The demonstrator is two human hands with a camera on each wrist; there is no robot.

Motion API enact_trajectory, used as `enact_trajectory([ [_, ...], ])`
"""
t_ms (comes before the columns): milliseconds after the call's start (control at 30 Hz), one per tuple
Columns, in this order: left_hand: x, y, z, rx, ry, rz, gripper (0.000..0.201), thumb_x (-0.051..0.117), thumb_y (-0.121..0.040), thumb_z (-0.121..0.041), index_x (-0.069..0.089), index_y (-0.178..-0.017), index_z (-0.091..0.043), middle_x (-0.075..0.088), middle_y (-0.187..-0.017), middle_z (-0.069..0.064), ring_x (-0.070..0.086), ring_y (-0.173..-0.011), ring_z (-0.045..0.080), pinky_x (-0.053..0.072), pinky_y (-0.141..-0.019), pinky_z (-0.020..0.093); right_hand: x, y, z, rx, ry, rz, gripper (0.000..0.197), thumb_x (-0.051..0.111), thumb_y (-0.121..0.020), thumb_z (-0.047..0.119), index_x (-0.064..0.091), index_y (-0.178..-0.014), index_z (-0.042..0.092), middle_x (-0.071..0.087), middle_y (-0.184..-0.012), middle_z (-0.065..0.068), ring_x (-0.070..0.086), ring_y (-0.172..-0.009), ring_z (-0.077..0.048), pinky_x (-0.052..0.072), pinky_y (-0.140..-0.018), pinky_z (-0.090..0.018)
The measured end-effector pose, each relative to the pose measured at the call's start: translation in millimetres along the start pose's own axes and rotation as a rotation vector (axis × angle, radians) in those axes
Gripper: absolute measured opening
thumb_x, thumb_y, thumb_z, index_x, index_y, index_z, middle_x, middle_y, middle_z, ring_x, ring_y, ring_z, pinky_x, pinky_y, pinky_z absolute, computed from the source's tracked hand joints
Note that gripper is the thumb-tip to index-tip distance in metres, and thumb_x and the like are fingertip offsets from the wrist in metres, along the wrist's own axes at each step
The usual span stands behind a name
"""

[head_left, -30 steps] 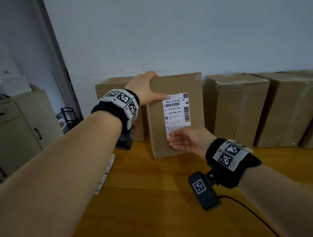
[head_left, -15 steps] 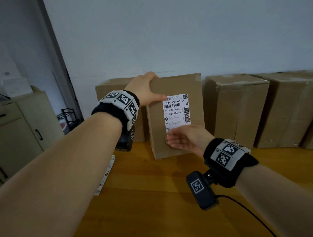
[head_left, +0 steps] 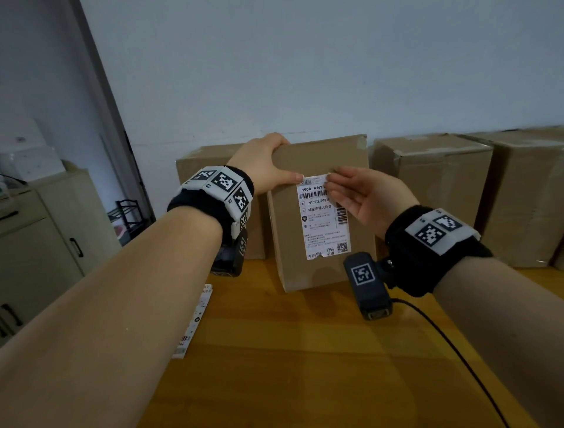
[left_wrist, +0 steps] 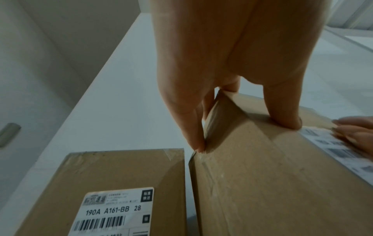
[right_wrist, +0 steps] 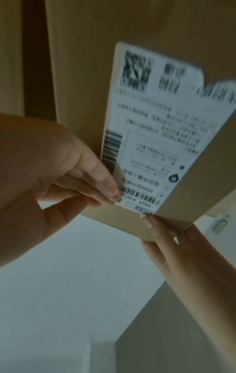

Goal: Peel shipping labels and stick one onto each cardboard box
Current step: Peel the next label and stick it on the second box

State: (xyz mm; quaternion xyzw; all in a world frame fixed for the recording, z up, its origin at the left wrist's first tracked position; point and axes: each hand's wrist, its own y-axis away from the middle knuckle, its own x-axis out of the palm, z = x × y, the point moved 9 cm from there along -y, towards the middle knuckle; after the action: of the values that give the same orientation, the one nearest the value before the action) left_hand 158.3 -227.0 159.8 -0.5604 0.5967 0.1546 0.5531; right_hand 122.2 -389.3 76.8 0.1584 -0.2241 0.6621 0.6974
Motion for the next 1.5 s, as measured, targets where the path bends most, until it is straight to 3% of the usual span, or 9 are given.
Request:
enact_trajectory([
  [167, -0.4, 0.1, -0.2, -0.012, 0.010, 0.002, 0.057, 0.074, -0.075, -0.038, 0.050, -0.123, -0.020, 0.061, -0.119, -0.003, 0.056, -0.099, 0.012, 0.045, -0.086, 0.027, -13.9, 13.8, -25.1, 0.058, 0.161, 0.046, 0.018, 0.053, -0.086, -0.003, 0.062, -0.101, -0.005, 0.070, -0.093, -0.018, 0.068, -0.083, -0.025, 0.058, -0.079, -0.030],
  [367, 1.6, 1.0, -0.2, -0.021, 0.014, 0.007, 0.057, 0.074, -0.076, -0.039, 0.050, -0.123, -0.020, 0.060, -0.119, -0.001, 0.057, -0.103, 0.016, 0.046, -0.086, 0.028, -43.9, 22.5, -52.7, 0.191, 0.303, -0.070, 0.017, 0.051, -0.089, -0.003, 0.065, -0.097, -0.005, 0.071, -0.087, -0.018, 0.069, -0.075, -0.024, 0.059, -0.064, -0.025],
  [600, 2.7, 5.8, -2.3, -0.019, -0.023, 0.018, 0.061, 0.072, -0.077, -0.040, 0.046, -0.127, -0.019, 0.058, -0.122, 0.001, 0.056, -0.105, 0.016, 0.043, -0.083, 0.026, -58.9, 34.8, -65.5, 0.376, 0.548, -0.110, 0.017, 0.046, -0.088, -0.008, 0.063, -0.092, -0.005, 0.066, -0.083, -0.016, 0.063, -0.073, -0.023, 0.054, -0.073, -0.030],
  [733, 4.9, 14.2, -6.4, 0.003, -0.068, 0.030, 0.067, 0.075, -0.073, -0.040, 0.044, -0.129, -0.021, 0.051, -0.130, 0.002, 0.051, -0.116, 0.018, 0.044, -0.094, 0.032, -74.8, 30.8, -31.8, 0.194, 0.698, -0.354, 0.012, 0.057, -0.089, 0.006, 0.056, -0.078, 0.004, 0.059, -0.066, -0.010, 0.055, -0.058, -0.019, 0.052, -0.063, -0.031],
  [800, 11.0, 20.1, -9.7, 0.025, -0.100, 0.039, 0.067, 0.078, -0.070, -0.039, 0.044, -0.126, -0.023, 0.046, -0.133, 0.002, 0.048, -0.119, 0.018, 0.041, -0.097, 0.032, -75.6, 28.1, -22.9, 0.089, 0.723, -0.373, 0.010, 0.063, -0.086, 0.012, 0.056, -0.085, 0.005, 0.063, -0.074, -0.012, 0.061, -0.060, -0.020, 0.058, -0.070, -0.037],
  [900, 19.2, 25.1, -12.4, 0.052, -0.152, 0.031, 0.064, 0.076, -0.071, -0.039, 0.045, -0.125, -0.023, 0.041, -0.138, 0.004, 0.045, -0.125, 0.020, 0.038, -0.100, 0.033, -68.7, 29.1, -28.7, 0.084, 0.708, -0.300, 0.050, 0.070, -0.081, 0.019, 0.049, -0.124, 0.004, 0.066, -0.092, -0.013, 0.067, -0.072, -0.023, 0.059, -0.073, -0.040],
  [1000, 15.3, 23.4, -7.4, 0.040, -0.212, -0.042, 0.061, 0.073, -0.075, -0.040, 0.046, -0.128, -0.027, 0.041, -0.138, 0.003, 0.039, -0.130, 0.023, 0.037, -0.103, 0.037, -55.1, 27.0, -34.7, 0.099, 0.753, -0.224, 0.068, 0.068, -0.082, 0.020, 0.037, -0.140, 0.006, 0.066, -0.100, -0.012, 0.064, -0.076, -0.021, 0.057, -0.081, -0.043],
  [1233, 6.2, 12.2, 31.7, -0.089, -0.311, -0.104, 0.077, 0.068, -0.077, -0.048, 0.032, -0.143, -0.031, 0.035, -0.145, 0.010, 0.028, -0.135, 0.032, 0.029, -0.109, 0.047, -26.4, 8.1, -43.3, 0.085, 0.823, -0.186, 0.065, 0.062, -0.088, 0.023, 0.031, -0.140, -0.001, 0.056, -0.110, -0.009, 0.062, -0.088, -0.024, 0.054, -0.087, -0.041],
  [1500, 9.0, 0.6, 87.1, -0.191, -0.392, -0.122, 0.099, 0.074, -0.066, -0.054, 0.025, -0.145, -0.021, 0.025, -0.151, 0.006, 0.018, -0.142, 0.034, 0.021, -0.113, 0.059, -16.0, -31.7, -50.0, 0.093, 0.919, -0.343, 0.072, 0.051, -0.086, 0.055, 0.036, -0.133, 0.002, 0.059, -0.114, -0.012, 0.066, -0.095, -0.029, 0.055, -0.084, -0.042],
])
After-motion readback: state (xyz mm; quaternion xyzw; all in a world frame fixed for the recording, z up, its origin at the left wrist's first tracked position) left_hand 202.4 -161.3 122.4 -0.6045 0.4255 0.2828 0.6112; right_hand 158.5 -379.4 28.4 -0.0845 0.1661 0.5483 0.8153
